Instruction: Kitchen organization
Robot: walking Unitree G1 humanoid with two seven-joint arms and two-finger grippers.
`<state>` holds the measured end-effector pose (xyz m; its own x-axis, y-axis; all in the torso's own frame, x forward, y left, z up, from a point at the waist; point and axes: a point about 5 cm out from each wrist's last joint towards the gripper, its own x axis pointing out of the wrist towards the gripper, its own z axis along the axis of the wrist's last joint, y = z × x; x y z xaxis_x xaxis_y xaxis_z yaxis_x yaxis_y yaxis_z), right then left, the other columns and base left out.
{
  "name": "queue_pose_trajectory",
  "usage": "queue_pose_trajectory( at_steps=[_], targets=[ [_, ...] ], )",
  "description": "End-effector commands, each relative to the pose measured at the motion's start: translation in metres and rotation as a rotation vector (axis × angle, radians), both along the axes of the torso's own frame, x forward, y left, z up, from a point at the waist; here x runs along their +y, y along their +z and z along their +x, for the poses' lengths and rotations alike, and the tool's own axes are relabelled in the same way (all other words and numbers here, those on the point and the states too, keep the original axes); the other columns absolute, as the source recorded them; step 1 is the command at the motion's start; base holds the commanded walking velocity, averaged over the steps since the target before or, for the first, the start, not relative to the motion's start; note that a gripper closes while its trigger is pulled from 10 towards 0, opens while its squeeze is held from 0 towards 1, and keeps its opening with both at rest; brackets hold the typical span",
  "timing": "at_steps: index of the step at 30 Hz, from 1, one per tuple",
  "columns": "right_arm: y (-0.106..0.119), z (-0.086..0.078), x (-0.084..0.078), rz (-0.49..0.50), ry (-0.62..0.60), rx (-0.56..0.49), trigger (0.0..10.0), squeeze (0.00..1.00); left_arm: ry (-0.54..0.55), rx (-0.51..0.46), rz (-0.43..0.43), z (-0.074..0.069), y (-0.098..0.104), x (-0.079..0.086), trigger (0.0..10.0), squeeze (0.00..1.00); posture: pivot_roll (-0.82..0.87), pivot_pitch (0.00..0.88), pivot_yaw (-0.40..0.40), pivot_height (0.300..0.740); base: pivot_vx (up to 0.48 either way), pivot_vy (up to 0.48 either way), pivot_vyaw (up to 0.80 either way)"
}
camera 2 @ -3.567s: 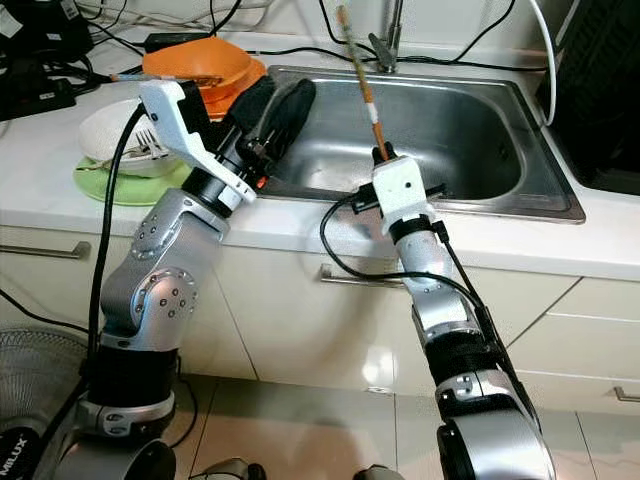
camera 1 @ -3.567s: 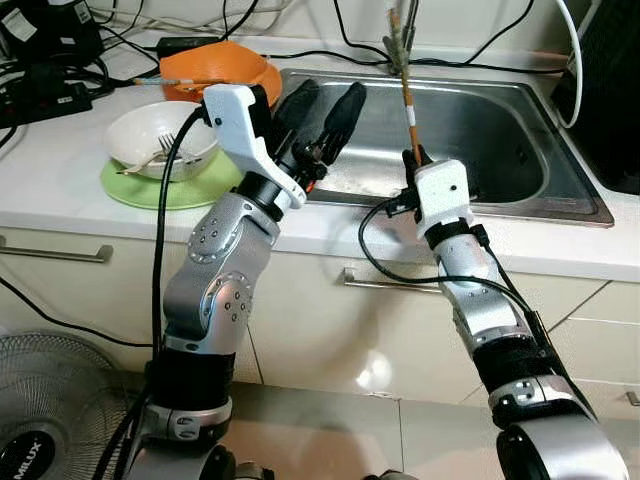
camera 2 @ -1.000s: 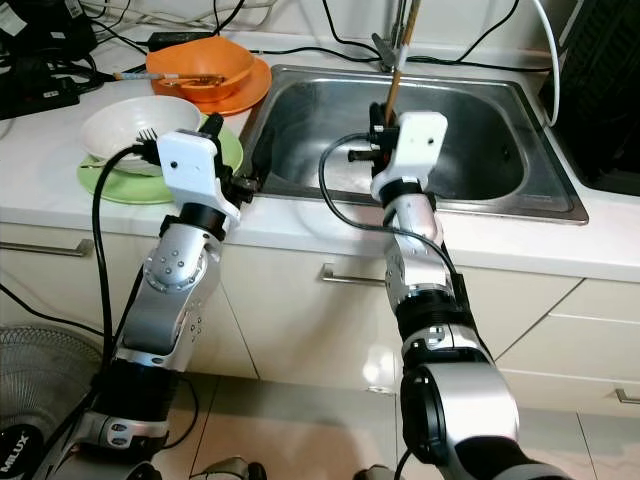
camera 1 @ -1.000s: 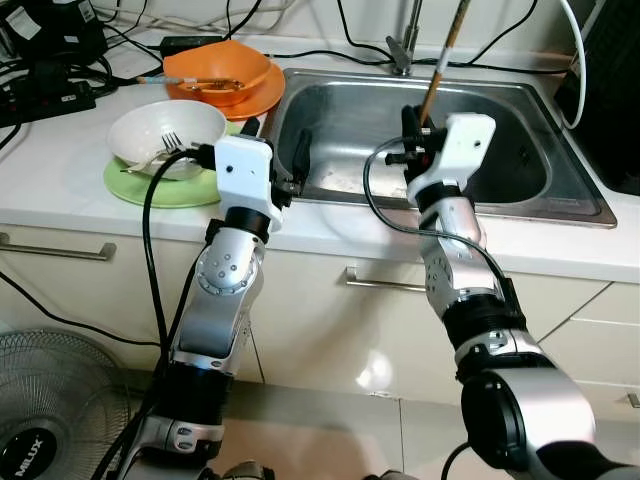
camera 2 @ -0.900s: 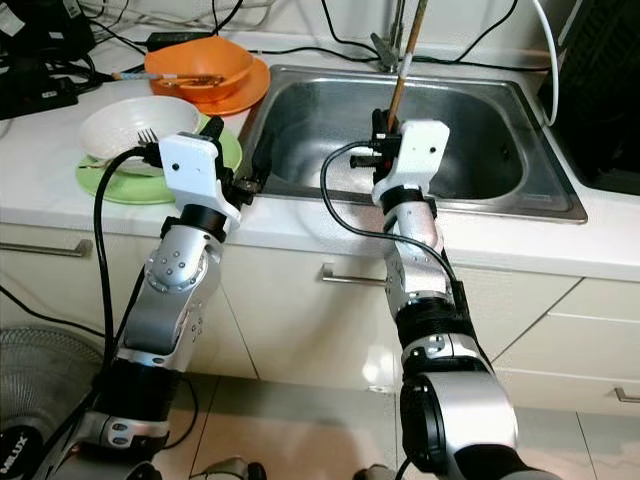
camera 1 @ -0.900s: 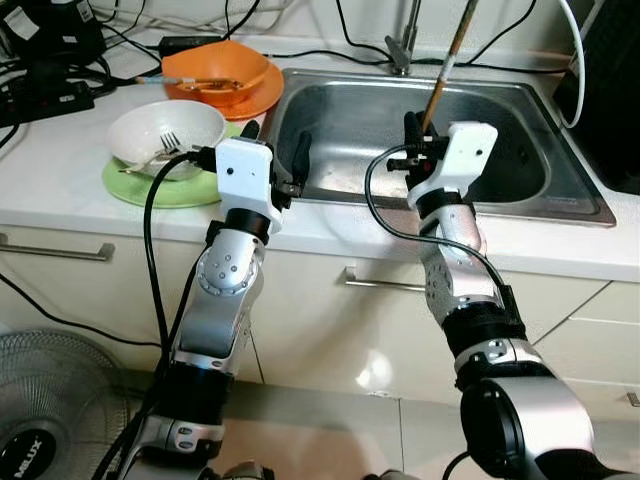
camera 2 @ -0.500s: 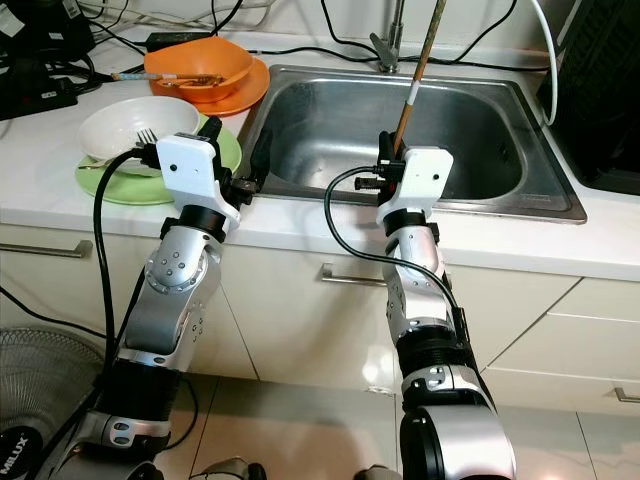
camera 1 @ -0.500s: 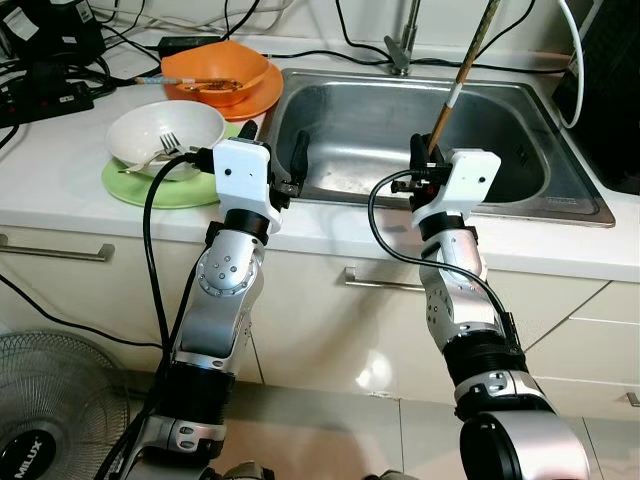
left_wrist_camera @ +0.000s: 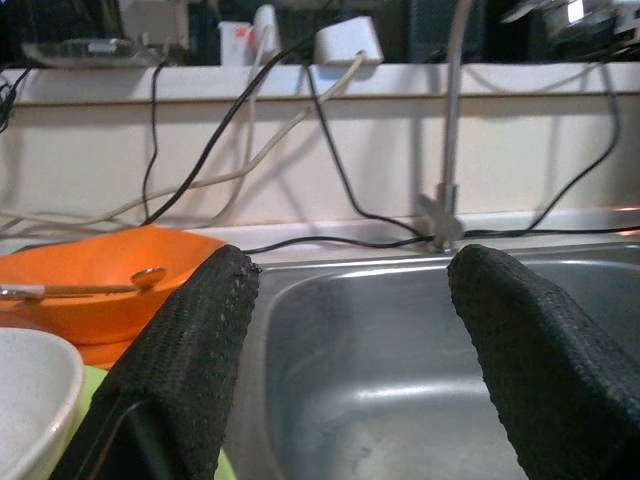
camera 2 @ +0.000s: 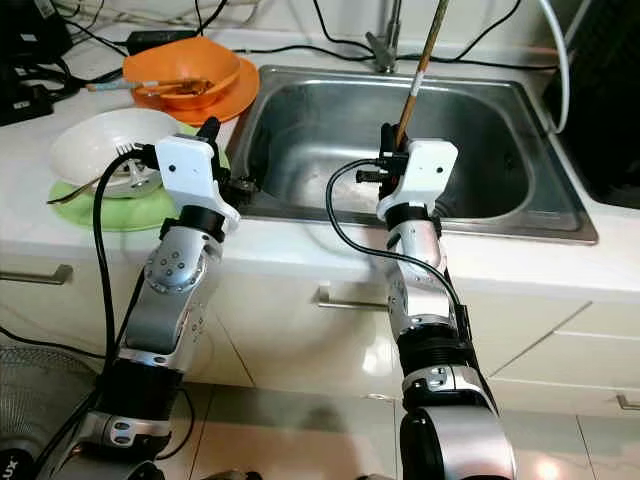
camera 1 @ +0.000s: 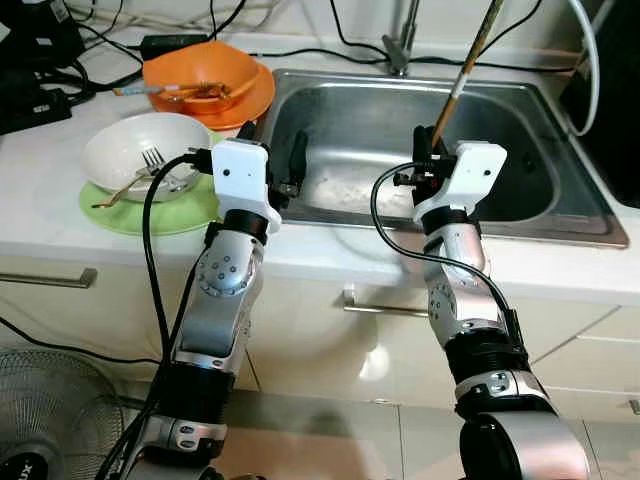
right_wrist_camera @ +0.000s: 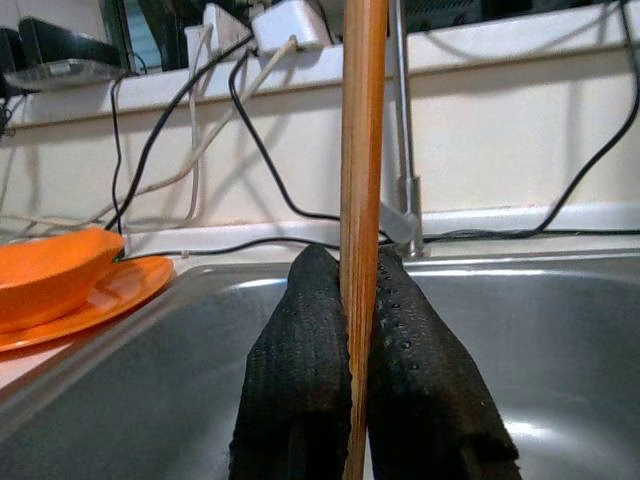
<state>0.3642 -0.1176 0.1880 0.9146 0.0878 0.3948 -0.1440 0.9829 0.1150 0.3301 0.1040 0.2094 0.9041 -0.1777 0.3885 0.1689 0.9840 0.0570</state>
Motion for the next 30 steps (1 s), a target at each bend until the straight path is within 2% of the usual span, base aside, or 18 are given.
queue_pose_trajectory(
  at_steps=[1, 9, 19, 25, 30],
  targets=[
    [0.004, -0.001, 0.0, 0.016, 0.002, -0.008, 10.0, 0.0, 0.002, -0.002, 0.001, 0.0, 0.001, 0.0, 10.0, 0.0, -0.04, 0.092, -0.001, 0.74, 0.364, 0.0, 0.0],
    [0.003, -0.001, 0.0, 0.026, -0.004, 0.0, 10.0, 0.0, -0.018, -0.002, 0.006, 0.0, 0.0, -0.003, 10.0, 0.0, -0.04, 0.093, 0.001, 0.74, 0.352, 0.0, 0.0],
    [0.002, 0.0, -0.003, 0.029, -0.02, 0.014, 10.0, 0.0, -0.05, 0.01, -0.002, -0.001, -0.001, -0.007, 10.0, 0.0, -0.04, 0.094, 0.003, 0.74, 0.0, 0.0, 0.0],
    [0.003, 0.001, -0.005, 0.023, -0.022, 0.026, 10.0, 0.0, -0.119, 0.046, 0.003, -0.005, -0.008, -0.014, 10.0, 0.0, -0.04, 0.093, 0.003, 0.74, 0.0, 0.0, 0.0],
    [0.009, 0.007, -0.004, 0.002, -0.014, 0.06, 10.0, 0.0, -0.119, 0.086, 0.013, -0.009, -0.017, -0.01, 10.0, 0.0, -0.04, 0.093, 0.002, 0.74, 0.0, 0.0, 0.0]
  ],
)
